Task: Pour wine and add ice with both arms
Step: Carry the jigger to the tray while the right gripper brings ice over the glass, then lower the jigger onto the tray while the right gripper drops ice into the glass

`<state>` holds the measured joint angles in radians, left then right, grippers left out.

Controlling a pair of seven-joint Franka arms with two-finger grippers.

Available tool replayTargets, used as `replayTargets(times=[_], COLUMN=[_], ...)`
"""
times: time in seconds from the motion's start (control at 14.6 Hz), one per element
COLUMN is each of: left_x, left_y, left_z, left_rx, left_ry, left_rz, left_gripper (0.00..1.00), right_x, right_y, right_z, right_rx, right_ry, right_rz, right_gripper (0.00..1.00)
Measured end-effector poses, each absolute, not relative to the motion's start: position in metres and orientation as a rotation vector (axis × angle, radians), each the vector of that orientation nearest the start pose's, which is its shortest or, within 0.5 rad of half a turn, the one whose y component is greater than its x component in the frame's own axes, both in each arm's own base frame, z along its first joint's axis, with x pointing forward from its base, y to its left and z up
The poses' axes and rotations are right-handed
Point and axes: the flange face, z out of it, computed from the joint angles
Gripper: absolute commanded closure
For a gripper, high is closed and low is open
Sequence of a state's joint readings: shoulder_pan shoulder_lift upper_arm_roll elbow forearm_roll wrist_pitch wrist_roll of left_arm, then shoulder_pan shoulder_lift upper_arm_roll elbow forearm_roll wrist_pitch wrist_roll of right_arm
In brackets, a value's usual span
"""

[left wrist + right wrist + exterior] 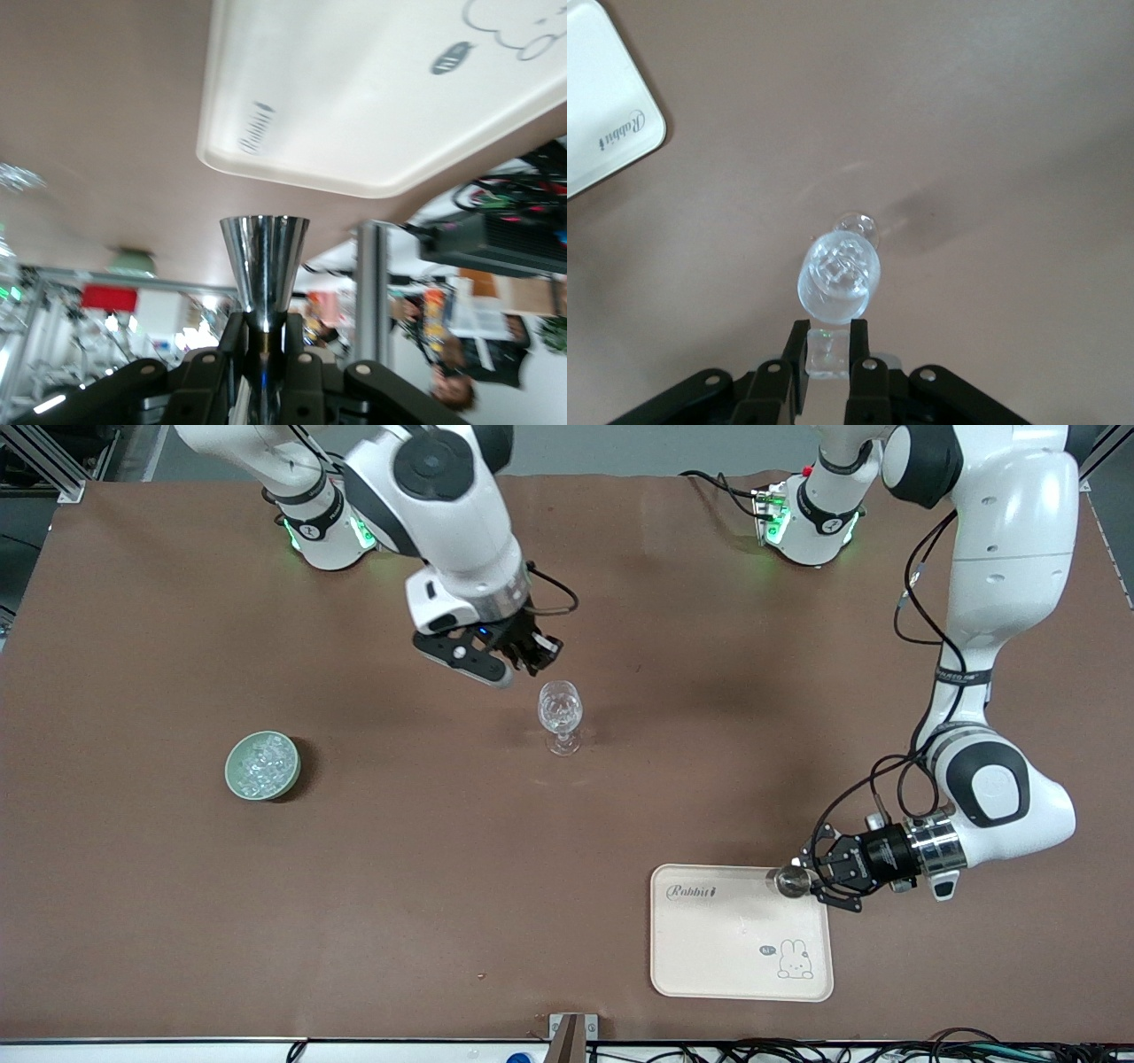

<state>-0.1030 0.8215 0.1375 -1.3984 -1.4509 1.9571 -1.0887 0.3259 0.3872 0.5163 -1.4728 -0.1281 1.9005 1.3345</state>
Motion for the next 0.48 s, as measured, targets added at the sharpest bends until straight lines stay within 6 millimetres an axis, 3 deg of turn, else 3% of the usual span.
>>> replayTargets(times=[0.21,0.48], left_x=[0.745,0.751], left_y=[-0.062,-0.058], left_z=[0.216,0.195], left_rx=[1.124,1.095], left_ry=[1.717,1.716], left_rz=[-0.870,-0.798], left_gripper=[1.00,1.00], right_x=[0.498,0.487], right_y=[0.474,0.491], right_z=[0.441,0.430], right_rx=[-2.974,-2.976], right_ry=[0.770,0.743], right_rz=[0.033,0.048], right_gripper=[0.99,0.98])
